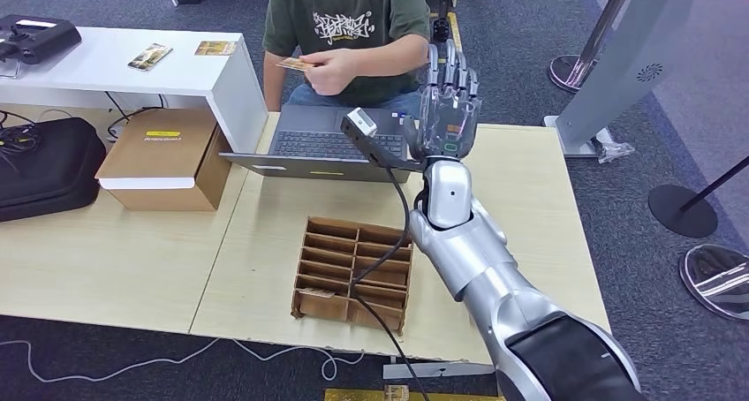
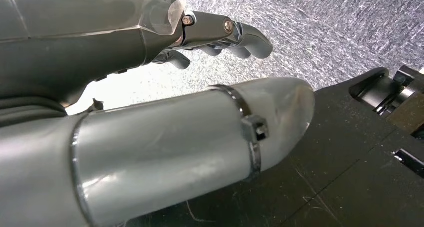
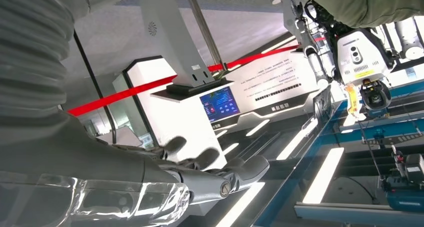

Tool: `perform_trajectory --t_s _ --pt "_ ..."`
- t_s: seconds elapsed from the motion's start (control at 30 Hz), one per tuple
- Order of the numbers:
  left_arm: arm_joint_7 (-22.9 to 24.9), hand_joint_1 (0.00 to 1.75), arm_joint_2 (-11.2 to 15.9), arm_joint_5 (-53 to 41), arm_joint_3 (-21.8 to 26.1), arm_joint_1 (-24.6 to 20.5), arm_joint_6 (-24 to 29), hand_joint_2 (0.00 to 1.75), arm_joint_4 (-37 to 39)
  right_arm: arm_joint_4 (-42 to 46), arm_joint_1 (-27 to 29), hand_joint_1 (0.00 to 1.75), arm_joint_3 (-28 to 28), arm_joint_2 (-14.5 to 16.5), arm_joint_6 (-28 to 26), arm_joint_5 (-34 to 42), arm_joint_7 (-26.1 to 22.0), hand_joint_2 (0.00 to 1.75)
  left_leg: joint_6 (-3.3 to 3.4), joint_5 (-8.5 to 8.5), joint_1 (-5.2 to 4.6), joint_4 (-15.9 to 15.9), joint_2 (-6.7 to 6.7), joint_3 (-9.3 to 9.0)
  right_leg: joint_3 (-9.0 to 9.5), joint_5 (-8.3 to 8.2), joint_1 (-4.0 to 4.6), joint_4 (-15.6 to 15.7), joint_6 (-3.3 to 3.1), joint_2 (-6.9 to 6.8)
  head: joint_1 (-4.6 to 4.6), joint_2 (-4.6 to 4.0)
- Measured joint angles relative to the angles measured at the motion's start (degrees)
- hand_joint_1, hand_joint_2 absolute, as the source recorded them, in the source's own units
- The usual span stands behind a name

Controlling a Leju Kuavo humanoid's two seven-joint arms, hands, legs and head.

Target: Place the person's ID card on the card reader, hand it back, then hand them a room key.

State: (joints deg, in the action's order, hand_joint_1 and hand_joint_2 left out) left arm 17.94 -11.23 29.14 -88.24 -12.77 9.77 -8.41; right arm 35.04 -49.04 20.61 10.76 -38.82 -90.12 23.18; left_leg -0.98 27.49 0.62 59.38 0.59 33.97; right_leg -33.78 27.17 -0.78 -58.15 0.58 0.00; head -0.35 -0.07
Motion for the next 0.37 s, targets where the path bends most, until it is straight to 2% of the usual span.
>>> perform_trajectory --t_s 0.37 --pt "0.2 0.00 0.0 0.0 0.0 -0.1 0.1 0.00 0.0 -0.3 0.0 0.00 0.0 -0.1 0.0 0.0 0.2 1.75 0.00 0.00 0.00 0.0 0.00 0.00 0.00 0.00 0.00 0.0 0.00 0.00 0.00 0.00"
